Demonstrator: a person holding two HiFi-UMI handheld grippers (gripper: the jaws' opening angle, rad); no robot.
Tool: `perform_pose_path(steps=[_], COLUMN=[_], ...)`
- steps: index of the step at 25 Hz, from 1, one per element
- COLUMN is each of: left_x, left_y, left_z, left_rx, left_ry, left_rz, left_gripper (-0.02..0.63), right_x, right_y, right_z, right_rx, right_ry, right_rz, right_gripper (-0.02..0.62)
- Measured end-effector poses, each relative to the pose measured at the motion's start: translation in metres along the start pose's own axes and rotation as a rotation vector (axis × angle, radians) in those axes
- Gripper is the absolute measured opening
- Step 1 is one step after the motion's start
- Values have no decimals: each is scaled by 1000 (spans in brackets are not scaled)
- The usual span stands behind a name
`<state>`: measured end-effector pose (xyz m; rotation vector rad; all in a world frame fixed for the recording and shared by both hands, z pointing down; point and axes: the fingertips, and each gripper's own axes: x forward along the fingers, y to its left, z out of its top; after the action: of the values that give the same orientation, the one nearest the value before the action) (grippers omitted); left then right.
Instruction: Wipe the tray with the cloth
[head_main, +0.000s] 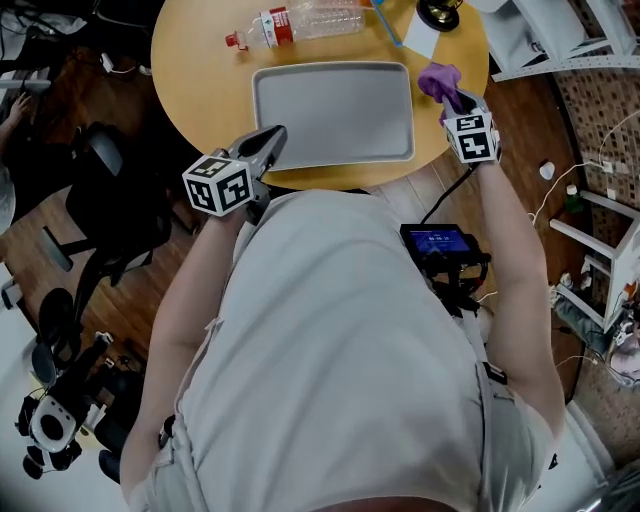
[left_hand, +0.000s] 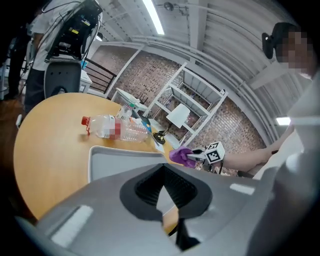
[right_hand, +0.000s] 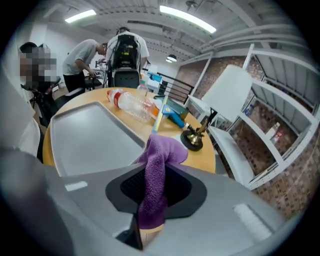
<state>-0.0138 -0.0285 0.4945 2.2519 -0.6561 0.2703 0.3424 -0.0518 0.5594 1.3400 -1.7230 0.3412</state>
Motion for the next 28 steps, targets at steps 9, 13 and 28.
perform_pose_path(steps=[9,13,28], left_x=[-19,-21,19], left_y=[11,12,-12], left_z=[-7,-15,15], left_rx=[-33,-45,176], left_ry=[-17,-8,33], left_rz=[147,168,14], left_gripper=[0,0,0], right_x=[87,91,-53], right_y=[44,39,38], right_z=[-88,-91,37], right_rx=[116,82,309], right_ry=[293,303,-348], right_rz=[215,215,370], right_gripper=[66,69,2])
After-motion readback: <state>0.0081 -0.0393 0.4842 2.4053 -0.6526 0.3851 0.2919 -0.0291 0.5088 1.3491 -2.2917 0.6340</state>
